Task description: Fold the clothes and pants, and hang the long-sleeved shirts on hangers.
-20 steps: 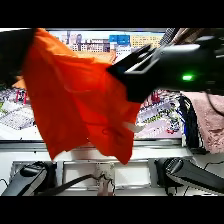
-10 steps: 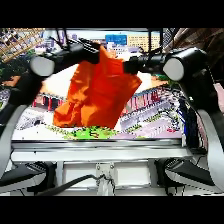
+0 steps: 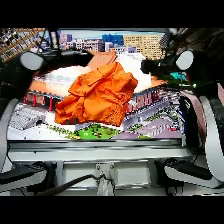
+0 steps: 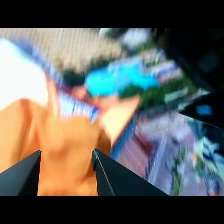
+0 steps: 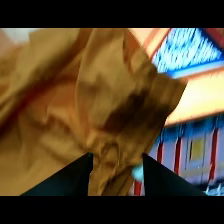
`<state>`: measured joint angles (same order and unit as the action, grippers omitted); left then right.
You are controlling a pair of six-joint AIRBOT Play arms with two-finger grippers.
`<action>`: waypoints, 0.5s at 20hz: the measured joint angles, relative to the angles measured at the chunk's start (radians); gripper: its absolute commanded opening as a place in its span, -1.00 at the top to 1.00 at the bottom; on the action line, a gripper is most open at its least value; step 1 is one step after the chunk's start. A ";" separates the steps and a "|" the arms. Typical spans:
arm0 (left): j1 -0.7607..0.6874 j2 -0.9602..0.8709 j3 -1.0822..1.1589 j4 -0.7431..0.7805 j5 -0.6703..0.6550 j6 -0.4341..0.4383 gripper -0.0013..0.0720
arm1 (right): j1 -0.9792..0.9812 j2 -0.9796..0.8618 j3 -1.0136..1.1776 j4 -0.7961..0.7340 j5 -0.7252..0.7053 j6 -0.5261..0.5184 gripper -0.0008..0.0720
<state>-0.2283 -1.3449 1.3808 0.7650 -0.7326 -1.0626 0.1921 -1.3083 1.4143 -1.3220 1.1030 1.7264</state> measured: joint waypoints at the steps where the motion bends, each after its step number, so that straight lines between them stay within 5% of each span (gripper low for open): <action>1: 0.042 0.011 -0.013 0.021 -0.049 -0.044 0.10 | 0.032 0.034 -0.057 0.008 0.021 0.001 -0.01; 10: 0.259 0.195 -0.292 0.076 -0.227 -0.222 0.10 | 0.431 0.360 -0.694 0.080 -0.226 0.426 -0.03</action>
<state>0.0303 -1.1500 1.0885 0.8406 -0.9592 -1.2850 0.6231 -0.9478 0.7200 -1.2415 0.8768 2.1521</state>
